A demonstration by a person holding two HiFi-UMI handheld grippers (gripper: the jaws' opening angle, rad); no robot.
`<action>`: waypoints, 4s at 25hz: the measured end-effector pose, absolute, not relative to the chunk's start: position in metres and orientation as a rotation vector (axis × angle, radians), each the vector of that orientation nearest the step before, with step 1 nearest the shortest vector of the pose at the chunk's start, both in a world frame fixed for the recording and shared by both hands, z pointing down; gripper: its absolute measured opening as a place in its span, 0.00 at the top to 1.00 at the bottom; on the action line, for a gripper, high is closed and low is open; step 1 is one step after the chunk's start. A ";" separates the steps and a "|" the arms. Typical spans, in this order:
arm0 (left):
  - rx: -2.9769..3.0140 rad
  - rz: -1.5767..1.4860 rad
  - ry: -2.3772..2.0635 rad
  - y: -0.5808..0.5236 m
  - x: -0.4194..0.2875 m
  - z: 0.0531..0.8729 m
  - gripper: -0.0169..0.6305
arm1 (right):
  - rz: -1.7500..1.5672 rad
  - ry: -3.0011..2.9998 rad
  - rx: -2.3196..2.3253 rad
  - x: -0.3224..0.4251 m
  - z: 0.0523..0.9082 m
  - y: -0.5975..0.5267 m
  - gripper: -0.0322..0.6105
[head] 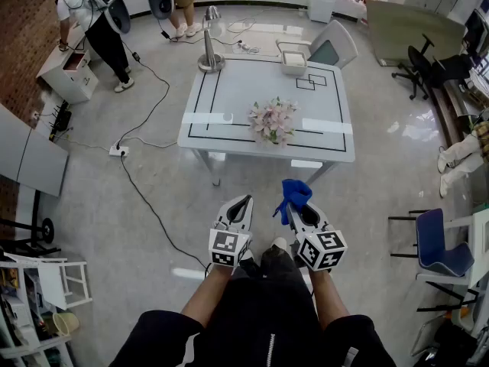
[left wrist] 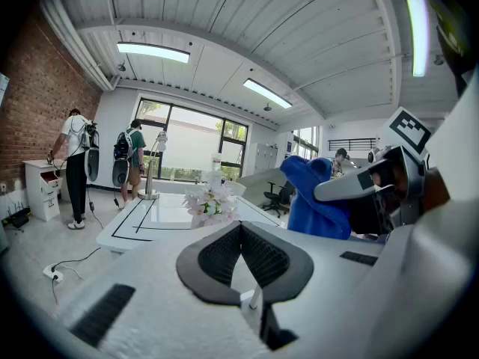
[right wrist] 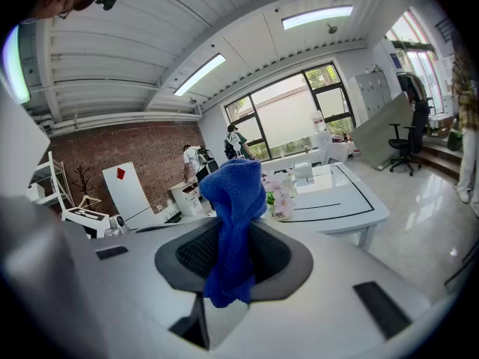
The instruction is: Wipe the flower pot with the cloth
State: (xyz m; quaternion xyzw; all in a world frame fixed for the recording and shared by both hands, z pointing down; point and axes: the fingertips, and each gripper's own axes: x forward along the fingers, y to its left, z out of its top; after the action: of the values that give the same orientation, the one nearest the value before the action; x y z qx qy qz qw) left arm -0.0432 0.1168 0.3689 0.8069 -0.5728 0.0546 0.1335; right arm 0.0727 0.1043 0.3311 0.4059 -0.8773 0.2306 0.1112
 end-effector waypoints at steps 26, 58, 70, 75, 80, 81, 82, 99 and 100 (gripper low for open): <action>2.267 0.197 -1.733 -0.023 0.010 0.404 0.96 | 0.788 -2.617 1.092 0.126 0.368 -0.041 0.80; 2.430 0.368 -1.535 -0.033 0.007 0.546 0.96 | 1.006 -2.611 1.054 0.046 0.490 -0.237 0.80; 2.394 0.338 -1.558 -0.023 -0.008 0.560 0.96 | 0.858 -2.527 0.874 0.033 0.501 -0.195 0.80; 2.370 0.302 -1.578 -0.018 -0.015 0.558 0.96 | 0.863 -2.492 0.858 0.040 0.500 -0.157 0.80; 2.358 0.277 -1.586 -0.012 -0.028 0.557 0.96 | 0.956 -2.507 0.846 0.030 0.500 -0.111 0.80; 2.357 0.274 -1.587 -0.010 -0.031 0.557 0.96 | 0.972 -2.508 0.853 0.027 0.503 -0.105 0.80; 2.357 0.275 -1.588 -0.008 -0.034 0.557 0.96 | 0.985 -2.510 0.864 0.023 0.507 -0.101 0.80; 2.213 0.227 -1.708 0.033 -0.132 0.576 0.96 | 0.809 -2.517 1.075 -0.086 0.508 -0.085 0.80; 2.204 0.221 -1.716 0.034 -0.139 0.575 0.96 | 0.804 -2.504 1.127 -0.091 0.508 -0.088 0.80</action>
State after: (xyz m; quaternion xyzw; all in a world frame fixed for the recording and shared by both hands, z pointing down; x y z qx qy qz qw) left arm -0.1389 0.0339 0.5753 0.7753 -0.6036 0.0777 0.1688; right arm -0.0909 -0.0877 0.5076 0.3900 -0.8665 0.2784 0.1399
